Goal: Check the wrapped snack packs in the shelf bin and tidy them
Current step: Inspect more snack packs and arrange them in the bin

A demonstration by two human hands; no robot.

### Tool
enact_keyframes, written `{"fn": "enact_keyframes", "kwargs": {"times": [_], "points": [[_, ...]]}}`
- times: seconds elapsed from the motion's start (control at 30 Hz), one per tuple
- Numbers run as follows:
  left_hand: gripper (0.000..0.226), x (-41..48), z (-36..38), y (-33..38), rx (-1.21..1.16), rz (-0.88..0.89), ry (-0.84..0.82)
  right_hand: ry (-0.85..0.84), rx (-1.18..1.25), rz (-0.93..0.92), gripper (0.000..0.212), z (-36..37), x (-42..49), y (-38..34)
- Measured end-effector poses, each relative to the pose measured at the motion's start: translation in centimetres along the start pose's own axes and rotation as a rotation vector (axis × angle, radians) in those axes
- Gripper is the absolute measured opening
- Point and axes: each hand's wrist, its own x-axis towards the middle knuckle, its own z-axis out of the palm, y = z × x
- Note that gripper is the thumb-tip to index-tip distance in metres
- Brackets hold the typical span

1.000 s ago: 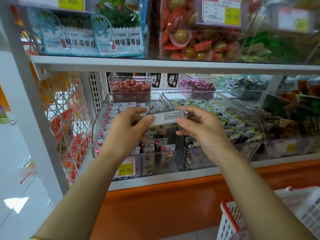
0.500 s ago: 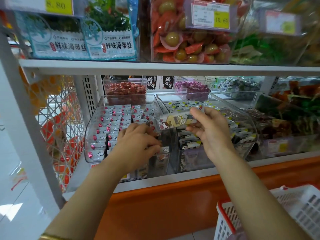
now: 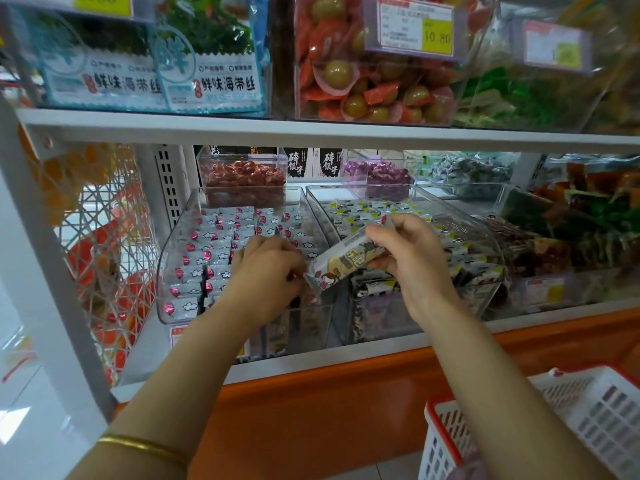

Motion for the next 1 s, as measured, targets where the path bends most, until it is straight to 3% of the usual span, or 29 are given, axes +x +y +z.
{"fn": "enact_keyframes", "kwargs": {"times": [0.17, 0.3, 0.57, 0.67, 0.83, 1.0], "points": [[0.018, 0.7, 0.1, -0.3, 0.015, -0.079, 0.093, -0.009, -0.155, -0.099, 0.013, 0.5, -0.7, -0.4], [0.017, 1.0, -0.2, -0.6, 0.014, -0.073, 0.114, -0.04, -0.323, -0.289, 0.017, 1.4, -1.1, -1.0], [0.023, 1.1, -0.5, -0.9, -0.021, -0.047, 0.056, -0.212, -1.072, -0.582, 0.037, 3.5, -1.7, 0.3], [0.019, 1.0, -1.0, -1.1, -0.105, -0.052, 0.077, -0.342, -1.299, -0.641, 0.033, 3.5, -2.0, 0.9], [0.016, 0.4, -1.9, -1.7, -0.179, -0.073, 0.095, -0.475, -1.361, -0.626, 0.028, 3.0, -1.6, 1.1], [0.015, -0.2, -2.7, -2.1, -0.208, -0.053, 0.074, -0.358, -1.183, -0.57, 0.024, 3.5, -0.7, -0.1]]}}
